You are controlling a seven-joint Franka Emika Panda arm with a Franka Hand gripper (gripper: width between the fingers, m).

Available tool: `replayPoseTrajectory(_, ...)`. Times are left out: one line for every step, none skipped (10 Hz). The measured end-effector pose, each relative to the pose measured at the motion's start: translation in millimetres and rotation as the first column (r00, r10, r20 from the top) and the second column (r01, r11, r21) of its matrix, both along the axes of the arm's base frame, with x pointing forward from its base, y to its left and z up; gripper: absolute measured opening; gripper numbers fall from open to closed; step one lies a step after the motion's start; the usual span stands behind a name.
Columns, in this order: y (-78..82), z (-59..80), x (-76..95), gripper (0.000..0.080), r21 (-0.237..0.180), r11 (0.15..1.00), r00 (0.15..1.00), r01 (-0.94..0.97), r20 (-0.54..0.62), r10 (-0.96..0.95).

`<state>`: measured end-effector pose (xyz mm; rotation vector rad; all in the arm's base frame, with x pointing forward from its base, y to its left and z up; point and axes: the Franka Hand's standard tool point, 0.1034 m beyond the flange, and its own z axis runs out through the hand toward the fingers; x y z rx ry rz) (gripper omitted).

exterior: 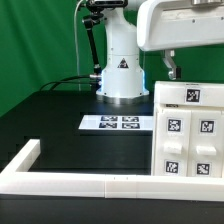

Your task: Assemble cabinet

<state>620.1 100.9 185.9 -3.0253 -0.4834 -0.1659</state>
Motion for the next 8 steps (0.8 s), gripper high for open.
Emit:
replayPoseTrajectory(-0.2,-0.2,-0.1,0.0797,-0.008,0.997,0.997,-0.077,0.007,0.078)
replayPoseTrajectory(-0.4,-2.0,-1.7,0.0797,-0.024,0.981,0.981,-0.192,0.012,0.192)
replayPoseTrajectory(-1.3,-4.6,-4.0,0.0797,-0.052,0.934,0.935,-0.354,0.012,0.355)
replayPoseTrajectory(-0.2,-5.0,-4.8,0.0797,-0.07,0.899,0.901,-0.431,0.009,0.433)
replayPoseTrajectory(0.3,-5.5,-5.3,0.0797,-0.095,0.832,0.836,-0.547,0.003,0.549)
replayPoseTrajectory(-0.2,-6.5,-6.3,0.0797,-0.111,0.762,0.767,-0.638,-0.004,0.641)
replayPoseTrajectory(-3.2,-7.3,-6.6,0.0797,-0.119,0.698,0.703,-0.707,-0.008,0.711)
replayPoseTrajectory(-7.2,-9.2,-6.6,0.0797,-0.123,0.663,0.669,-0.739,-0.012,0.743)
